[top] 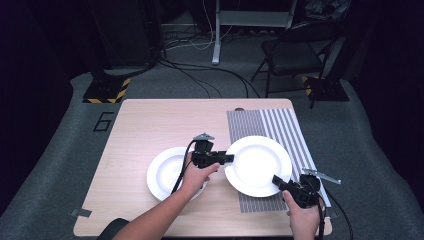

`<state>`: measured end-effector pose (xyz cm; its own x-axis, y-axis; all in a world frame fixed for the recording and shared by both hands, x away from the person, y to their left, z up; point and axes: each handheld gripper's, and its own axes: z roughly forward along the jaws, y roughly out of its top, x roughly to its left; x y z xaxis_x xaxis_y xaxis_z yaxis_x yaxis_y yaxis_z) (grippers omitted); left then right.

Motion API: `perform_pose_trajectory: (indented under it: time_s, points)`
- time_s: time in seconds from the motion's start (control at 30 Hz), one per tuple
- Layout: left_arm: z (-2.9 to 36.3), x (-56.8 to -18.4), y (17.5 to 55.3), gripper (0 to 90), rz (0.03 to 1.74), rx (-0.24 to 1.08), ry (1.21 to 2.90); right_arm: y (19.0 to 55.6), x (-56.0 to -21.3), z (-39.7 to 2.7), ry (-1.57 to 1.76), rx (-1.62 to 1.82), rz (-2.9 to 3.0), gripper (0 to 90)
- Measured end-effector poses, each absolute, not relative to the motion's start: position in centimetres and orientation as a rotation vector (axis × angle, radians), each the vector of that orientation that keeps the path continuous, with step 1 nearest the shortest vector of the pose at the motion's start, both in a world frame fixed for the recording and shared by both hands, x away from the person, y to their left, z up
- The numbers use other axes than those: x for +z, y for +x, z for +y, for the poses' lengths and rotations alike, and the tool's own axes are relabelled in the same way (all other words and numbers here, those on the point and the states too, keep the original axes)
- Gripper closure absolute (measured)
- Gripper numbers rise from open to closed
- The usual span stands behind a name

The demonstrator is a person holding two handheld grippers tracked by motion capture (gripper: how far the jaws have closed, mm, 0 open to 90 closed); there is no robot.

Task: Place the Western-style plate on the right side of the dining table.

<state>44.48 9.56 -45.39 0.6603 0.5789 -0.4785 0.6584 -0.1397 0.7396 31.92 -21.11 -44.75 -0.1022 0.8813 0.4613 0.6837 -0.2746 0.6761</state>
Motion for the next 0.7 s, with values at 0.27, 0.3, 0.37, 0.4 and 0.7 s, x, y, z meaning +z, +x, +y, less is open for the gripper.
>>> perform_pose_trajectory:
  time_s: [0.27,0.3,0.37,0.4,0.7]
  points:
    - [8.9,-45.1,45.0,60.5,0.984,-0.089,1.820,32.1,-44.7,-21.6,1.923,1.325,1.727,56.5]
    - [8.8,-45.1,45.0,60.5,0.982,-0.086,1.822,32.1,-44.7,-21.7,1.925,1.322,1.725,56.5]
    - [8.6,-45.2,45.2,60.7,0.980,-0.090,1.818,32.2,-44.8,-21.8,1.925,1.317,1.723,56.4]
    - [8.5,-45.2,45.3,61.2,0.982,-0.094,1.813,32.3,-44.9,-21.9,1.925,1.314,1.720,56.6]
    - [8.0,-45.9,45.9,61.6,1.002,-0.106,1.817,32.7,-45.0,-22.4,1.935,1.304,1.704,58.8]
